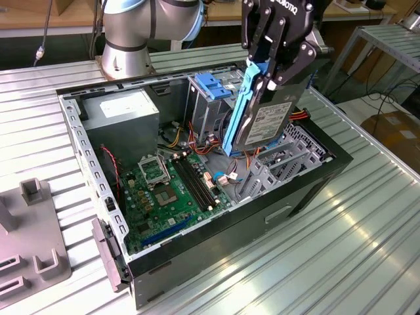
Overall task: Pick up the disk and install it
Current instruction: 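Insert the disk into the insertion slot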
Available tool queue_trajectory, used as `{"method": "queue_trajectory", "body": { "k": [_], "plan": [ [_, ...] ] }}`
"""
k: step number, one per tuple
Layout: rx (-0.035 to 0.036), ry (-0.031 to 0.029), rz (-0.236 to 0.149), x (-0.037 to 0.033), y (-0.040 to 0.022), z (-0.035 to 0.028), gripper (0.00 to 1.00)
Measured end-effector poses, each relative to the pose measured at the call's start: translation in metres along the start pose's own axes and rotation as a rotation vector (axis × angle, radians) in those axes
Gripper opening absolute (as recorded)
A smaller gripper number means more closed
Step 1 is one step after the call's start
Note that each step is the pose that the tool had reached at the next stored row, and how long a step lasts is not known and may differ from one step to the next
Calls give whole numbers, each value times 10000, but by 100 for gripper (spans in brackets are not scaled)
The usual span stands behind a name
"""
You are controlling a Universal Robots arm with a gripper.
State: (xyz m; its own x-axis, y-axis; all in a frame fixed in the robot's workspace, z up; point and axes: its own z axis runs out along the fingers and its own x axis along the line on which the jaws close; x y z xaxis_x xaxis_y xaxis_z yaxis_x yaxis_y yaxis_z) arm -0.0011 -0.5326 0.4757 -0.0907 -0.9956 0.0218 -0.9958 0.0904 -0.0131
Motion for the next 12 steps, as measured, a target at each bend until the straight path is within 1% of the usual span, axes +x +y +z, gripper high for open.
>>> {"method": "queue_trajectory", "body": {
  "k": [1, 3, 4, 7, 8, 10, 11, 12],
  "plan": [
    [-3, 3, 0, -11, -146, 7, 37],
    [-3, 1, -11, -23, -284, 17, 37],
    [-2, -1, -63, -27, -329, 20, 37],
    [1, -3, -182, -32, -402, 24, 37],
    [1, -2, -211, -22, -426, 25, 37],
    [1, -4, -211, 15, -432, 30, 37],
    [1, -2, -216, 49, -436, 35, 37],
    [3, -5, -293, 62, -437, 41, 37]
  ]
}}
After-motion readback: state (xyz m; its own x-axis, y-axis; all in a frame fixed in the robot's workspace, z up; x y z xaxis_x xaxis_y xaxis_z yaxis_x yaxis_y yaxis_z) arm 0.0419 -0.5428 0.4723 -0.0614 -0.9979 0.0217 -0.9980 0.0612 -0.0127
